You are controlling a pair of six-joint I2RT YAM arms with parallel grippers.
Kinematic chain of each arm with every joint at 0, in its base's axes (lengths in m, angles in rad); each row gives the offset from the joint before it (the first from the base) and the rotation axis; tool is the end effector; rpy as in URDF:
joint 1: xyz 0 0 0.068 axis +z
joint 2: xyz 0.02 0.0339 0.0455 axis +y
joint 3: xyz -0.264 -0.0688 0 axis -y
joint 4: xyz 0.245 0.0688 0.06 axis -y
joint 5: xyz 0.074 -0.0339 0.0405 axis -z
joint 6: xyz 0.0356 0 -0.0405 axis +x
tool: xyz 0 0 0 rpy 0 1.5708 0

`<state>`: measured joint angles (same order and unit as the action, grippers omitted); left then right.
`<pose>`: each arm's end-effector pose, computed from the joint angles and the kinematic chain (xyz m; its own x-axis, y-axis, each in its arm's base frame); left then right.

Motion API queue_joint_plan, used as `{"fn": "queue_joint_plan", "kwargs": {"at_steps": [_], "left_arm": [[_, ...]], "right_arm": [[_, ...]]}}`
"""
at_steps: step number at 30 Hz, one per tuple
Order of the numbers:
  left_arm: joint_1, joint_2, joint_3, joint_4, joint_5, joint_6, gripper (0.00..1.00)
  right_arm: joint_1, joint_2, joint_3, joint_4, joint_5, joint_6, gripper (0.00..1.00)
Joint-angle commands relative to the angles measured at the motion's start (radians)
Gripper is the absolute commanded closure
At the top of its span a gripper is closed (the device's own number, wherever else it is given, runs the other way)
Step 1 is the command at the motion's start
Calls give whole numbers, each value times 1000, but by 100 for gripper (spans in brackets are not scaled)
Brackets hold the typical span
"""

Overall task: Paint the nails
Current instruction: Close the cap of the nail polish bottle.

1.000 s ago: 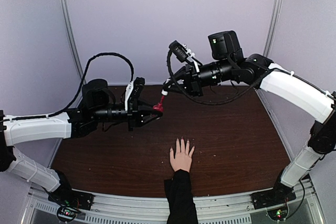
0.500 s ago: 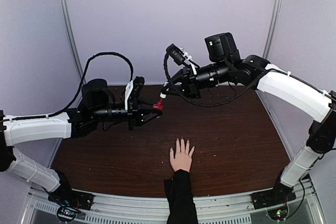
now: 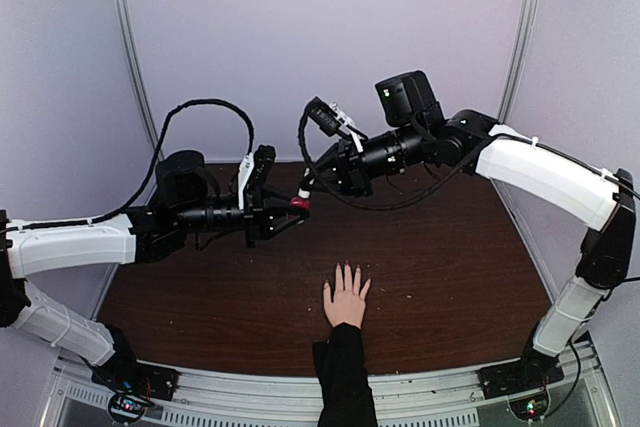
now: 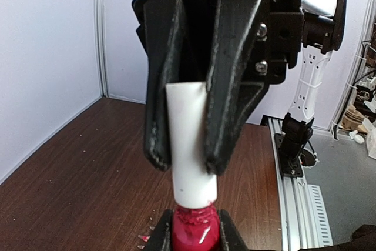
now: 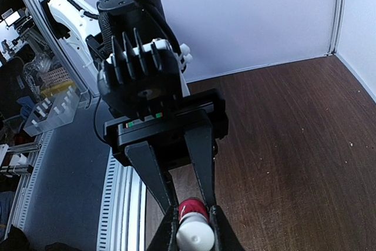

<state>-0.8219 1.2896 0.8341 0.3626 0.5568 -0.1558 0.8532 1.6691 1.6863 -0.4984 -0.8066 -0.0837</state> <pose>0.1884 -0.2303 0.3036 -0.2145 0.0372 -0.9760 0.9584 0.2008 -0.2029 0.2287 0.3011 0.3948 -0.2245 -0.3452 -0.9113 -0.9643 -0.0562 0.2589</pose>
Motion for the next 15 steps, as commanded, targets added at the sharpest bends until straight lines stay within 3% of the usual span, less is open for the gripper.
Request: {"fn": "queue_joint_plan", "kwargs": {"at_steps": [1, 15], "left_arm": [[-4, -25, 9, 74, -32, -11, 100], [-5, -42, -23, 138, -109, -40, 100]], "right_arm": [[10, 17, 33, -17, 22, -15, 100], [15, 43, 48, -23, 34, 7, 98]]}}
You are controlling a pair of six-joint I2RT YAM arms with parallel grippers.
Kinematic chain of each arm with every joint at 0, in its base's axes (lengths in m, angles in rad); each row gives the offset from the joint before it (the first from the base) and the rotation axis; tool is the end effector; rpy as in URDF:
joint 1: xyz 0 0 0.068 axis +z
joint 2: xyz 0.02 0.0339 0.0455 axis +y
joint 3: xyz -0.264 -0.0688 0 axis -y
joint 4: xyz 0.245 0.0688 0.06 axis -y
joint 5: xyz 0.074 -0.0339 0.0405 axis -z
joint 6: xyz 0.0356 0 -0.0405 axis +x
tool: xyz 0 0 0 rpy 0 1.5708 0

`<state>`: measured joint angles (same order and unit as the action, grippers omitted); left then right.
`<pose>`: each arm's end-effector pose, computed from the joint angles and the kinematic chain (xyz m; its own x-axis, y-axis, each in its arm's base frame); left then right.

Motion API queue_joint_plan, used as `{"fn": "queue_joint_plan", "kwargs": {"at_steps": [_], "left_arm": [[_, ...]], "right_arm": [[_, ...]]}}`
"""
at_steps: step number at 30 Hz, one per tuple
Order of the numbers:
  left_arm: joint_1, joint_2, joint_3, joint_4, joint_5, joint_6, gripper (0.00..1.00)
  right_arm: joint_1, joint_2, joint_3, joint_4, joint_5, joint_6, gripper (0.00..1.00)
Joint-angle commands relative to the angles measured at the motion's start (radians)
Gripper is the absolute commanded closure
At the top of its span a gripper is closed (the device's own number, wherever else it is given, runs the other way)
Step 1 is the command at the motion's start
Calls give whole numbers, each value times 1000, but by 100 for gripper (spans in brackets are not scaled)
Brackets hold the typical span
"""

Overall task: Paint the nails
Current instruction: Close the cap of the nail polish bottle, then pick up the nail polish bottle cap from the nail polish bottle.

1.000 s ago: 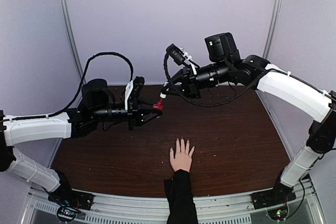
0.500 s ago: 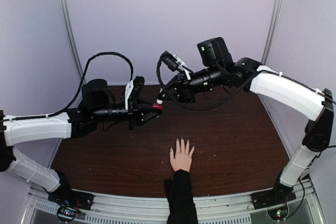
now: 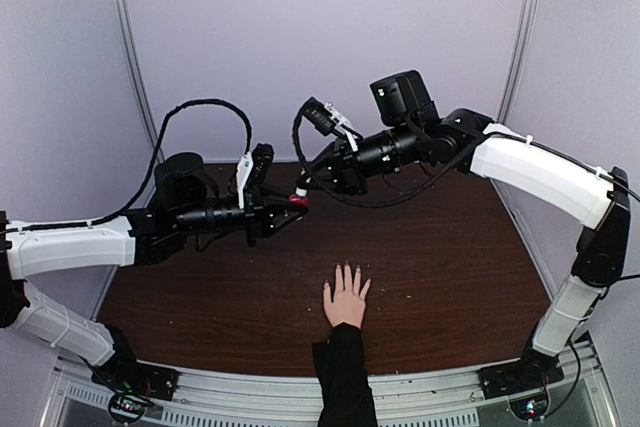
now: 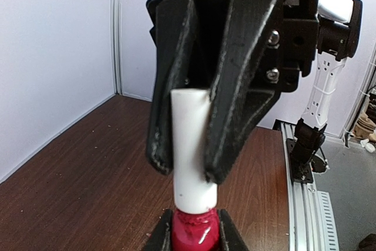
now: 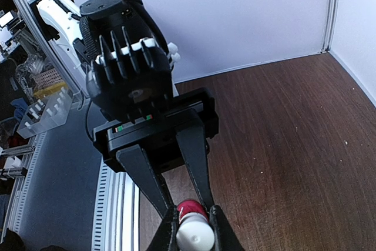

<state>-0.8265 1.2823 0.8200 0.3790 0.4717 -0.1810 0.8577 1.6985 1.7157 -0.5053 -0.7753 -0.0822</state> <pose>0.1888 -0.2289 0.3022 -0.2286 0.0115 -0.9734 0.9361 0.2770 -0.2166 0.2333 0.3078 0.3929 -0.2282 -0.3535 -0.9072 -0.9666 -0.0295 0.2546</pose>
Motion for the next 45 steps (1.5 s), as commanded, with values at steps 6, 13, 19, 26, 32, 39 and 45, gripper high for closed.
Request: {"fn": "queue_joint_plan", "kwargs": {"at_steps": [6, 13, 19, 26, 32, 39, 45], "left_arm": [[0, -42, -26, 173, 21, -24, 100], [0, -49, -21, 159, 7, -21, 100], [0, -49, -22, 156, 0, -12, 100], [0, -53, -31, 156, -32, -4, 100], [0, -59, -33, 149, -56, 2, 100], [0, -56, -29, 102, -164, 26, 100], [0, -52, -24, 92, -181, 35, 100]], "right_arm": [[10, 12, 18, -13, -37, -1, 95], [10, 32, 41, -59, -47, -30, 91], [10, 37, 55, -81, -43, -41, 80], [10, 18, 48, -60, -20, -22, 70], [9, 3, 34, -22, 9, 13, 42], [7, -50, -15, 118, 183, 195, 38], [9, -23, -8, 149, 211, 304, 40]]}}
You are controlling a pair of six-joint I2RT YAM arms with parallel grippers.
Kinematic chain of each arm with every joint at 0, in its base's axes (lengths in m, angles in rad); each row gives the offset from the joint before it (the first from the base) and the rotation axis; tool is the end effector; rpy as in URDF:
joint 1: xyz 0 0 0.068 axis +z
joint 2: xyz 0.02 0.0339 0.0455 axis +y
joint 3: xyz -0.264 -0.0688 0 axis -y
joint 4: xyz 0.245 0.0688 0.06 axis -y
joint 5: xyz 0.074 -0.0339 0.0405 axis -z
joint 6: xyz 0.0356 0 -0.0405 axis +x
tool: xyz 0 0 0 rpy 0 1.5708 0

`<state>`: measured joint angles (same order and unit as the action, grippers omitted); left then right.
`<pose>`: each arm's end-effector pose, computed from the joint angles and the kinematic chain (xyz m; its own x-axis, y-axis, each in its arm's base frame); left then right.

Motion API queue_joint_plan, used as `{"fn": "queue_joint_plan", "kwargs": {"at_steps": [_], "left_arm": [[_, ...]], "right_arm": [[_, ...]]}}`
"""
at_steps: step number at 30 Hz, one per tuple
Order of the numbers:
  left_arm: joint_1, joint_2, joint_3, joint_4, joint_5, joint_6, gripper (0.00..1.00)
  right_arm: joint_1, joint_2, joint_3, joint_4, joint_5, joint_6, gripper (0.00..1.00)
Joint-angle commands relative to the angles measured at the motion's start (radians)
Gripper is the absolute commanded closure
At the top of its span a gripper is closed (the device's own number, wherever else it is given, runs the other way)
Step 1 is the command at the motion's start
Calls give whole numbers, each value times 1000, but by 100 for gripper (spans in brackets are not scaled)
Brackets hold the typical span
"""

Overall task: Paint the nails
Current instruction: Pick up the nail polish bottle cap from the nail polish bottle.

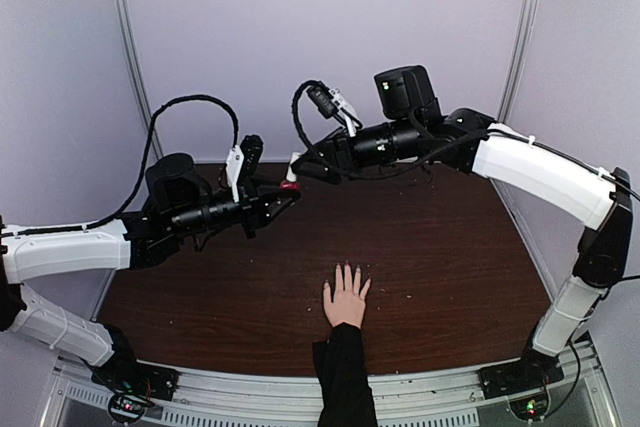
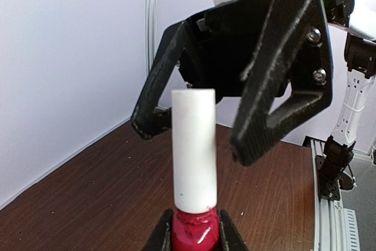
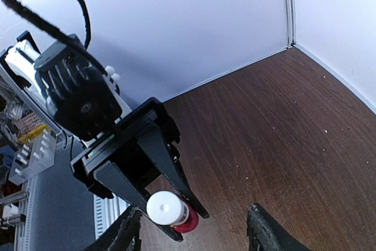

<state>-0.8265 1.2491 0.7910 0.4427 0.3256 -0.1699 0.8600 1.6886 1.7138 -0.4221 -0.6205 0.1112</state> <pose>0.1884 -0.2214 0.3078 -0.1648 -0.0576 -0.9847 0.8987 0.4027 -0.1739 0.2384 0.3086 0.4020 -0.3579 -0.2773 -0.8916 -0.9325 0.1562 0.3257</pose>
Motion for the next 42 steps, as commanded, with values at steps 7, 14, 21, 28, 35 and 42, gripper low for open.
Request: {"fn": "queue_joint_plan", "kwargs": {"at_steps": [7, 14, 21, 28, 35, 42], "left_arm": [[0, -15, 16, 6, -49, 34, 100], [0, -12, 17, -3, -59, 36, 100], [0, -16, 17, -4, -63, 36, 100], [0, -21, 10, -4, -74, 37, 100], [0, -29, 2, 14, -43, 26, 100], [0, -8, -5, 76, 145, 0, 100]], "right_arm": [[17, 9, -2, 89, 60, 153, 44], [27, 30, 7, 93, 54, 165, 47], [33, 51, 18, 79, 53, 170, 51], [36, 49, 14, 82, 47, 164, 70], [37, 31, -1, 103, 17, 133, 87], [37, -4, -16, 113, -36, 64, 94]]}}
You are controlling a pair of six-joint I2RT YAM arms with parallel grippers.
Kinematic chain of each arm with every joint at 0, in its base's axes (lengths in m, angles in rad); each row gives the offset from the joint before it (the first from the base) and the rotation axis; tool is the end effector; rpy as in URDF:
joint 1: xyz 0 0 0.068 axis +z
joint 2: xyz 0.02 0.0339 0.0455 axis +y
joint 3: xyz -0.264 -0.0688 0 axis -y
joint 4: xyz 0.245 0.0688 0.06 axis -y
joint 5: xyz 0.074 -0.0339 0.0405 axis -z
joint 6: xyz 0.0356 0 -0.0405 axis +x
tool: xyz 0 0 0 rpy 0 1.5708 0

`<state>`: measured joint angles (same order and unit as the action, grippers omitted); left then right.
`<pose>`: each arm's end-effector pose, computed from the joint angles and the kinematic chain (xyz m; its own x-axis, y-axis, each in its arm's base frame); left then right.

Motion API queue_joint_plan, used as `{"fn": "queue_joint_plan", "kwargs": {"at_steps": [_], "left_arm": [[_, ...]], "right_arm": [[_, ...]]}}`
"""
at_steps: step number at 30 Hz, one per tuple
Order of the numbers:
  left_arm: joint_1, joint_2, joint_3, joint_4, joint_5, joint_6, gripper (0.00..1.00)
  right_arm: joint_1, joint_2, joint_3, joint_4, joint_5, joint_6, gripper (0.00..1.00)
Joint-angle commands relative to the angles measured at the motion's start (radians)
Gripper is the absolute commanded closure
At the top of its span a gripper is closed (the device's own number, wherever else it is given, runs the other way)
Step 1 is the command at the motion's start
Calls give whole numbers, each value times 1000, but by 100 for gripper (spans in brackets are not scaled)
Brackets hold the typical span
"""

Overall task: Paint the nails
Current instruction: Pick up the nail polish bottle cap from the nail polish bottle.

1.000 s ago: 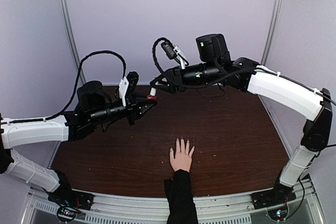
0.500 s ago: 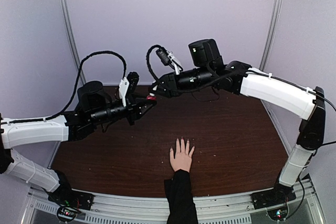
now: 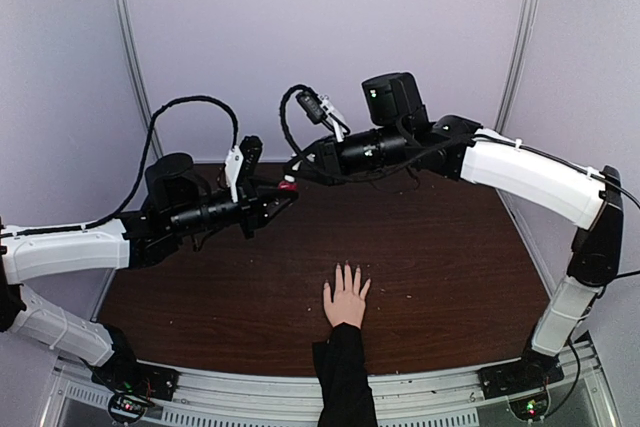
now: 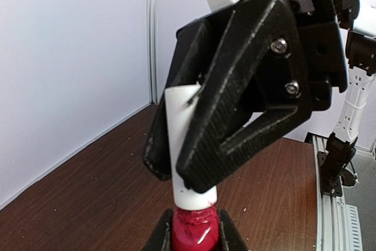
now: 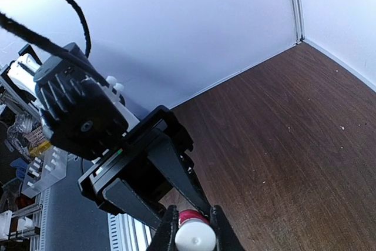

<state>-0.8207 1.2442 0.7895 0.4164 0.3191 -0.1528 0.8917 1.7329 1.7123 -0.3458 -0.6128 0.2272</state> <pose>0.1892 -0.2194 0.3057 -0.1641 -0.0359 -0.9858 0.8938 0.4173 -0.1640 0.2385 0.3281 0.3920 -0.4386 -0.2500 -0.8632 -0.8981 0.1563 0.4111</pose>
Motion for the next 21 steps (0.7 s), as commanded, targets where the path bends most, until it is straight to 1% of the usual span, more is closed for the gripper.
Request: {"fn": "queue_joint_plan", "kwargs": {"at_steps": [1, 3, 8, 16, 21], "left_arm": [[-6, 0, -2, 105, 173, -22, 100], [-6, 8, 2, 111, 201, -29, 100], [-6, 21, 10, 107, 219, -34, 100], [-6, 31, 26, 73, 213, -26, 100], [-6, 39, 33, 59, 222, -25, 100]], "right_arm": [[6, -55, -17, 36, -46, -64, 94], [6, -69, -28, 35, -49, -87, 95], [6, -95, -38, 24, -43, -126, 96], [6, -107, -33, 10, 30, -126, 97], [4, -117, -46, 28, 25, -127, 97]]}}
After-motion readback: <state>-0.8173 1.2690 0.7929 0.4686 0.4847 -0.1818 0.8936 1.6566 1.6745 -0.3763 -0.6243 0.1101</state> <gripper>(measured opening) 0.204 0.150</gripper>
